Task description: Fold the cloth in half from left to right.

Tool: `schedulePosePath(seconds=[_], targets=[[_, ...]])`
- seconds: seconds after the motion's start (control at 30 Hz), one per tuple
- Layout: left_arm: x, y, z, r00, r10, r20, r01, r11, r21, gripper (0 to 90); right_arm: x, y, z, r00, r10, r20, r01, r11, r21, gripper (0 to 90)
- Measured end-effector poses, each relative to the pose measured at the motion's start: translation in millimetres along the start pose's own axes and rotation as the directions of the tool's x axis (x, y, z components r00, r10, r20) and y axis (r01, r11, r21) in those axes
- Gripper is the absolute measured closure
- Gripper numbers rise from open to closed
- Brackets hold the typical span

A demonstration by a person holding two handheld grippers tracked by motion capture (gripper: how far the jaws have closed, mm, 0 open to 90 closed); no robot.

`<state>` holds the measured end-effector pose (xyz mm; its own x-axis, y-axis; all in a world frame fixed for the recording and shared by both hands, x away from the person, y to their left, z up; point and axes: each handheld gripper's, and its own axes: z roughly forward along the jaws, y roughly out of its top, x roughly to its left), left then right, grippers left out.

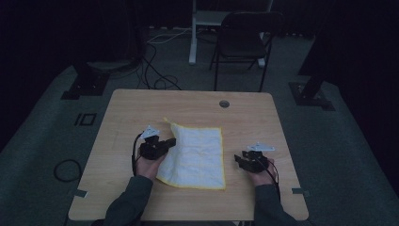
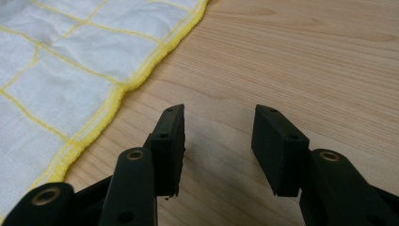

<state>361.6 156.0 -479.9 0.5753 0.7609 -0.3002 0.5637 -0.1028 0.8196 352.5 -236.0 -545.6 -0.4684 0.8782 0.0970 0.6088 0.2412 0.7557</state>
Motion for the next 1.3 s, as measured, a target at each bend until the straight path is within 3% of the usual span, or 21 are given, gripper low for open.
schedulePosePath(seconds=[0.77, 1.03, 1.3], targets=[[-26.7, 17.5, 17.3, 0.9954, 0.025, 0.092, -0.024, 0.9996, -0.016, 88.9, 0.0, -0.1, 0.4, 1.0, 0.0, -0.001, 0.0, 1.0, 0.003, 54.7], [-32.5, 18.8, 32.1, 0.9934, 0.013, 0.114, -0.013, 0.9999, -0.007, 88.8, -0.3, -0.1, 0.5, 1.0, 0.002, -0.001, -0.002, 1.0, 0.004, 54.7], [-39.5, 15.9, 58.4, 0.992, 0.005, 0.126, -0.008, 0.9998, 0.021, 88.8, -0.8, 0.0, 0.0, 1.0, 0.003, 0.0, -0.003, 1.0, 0.0, 54.7]])
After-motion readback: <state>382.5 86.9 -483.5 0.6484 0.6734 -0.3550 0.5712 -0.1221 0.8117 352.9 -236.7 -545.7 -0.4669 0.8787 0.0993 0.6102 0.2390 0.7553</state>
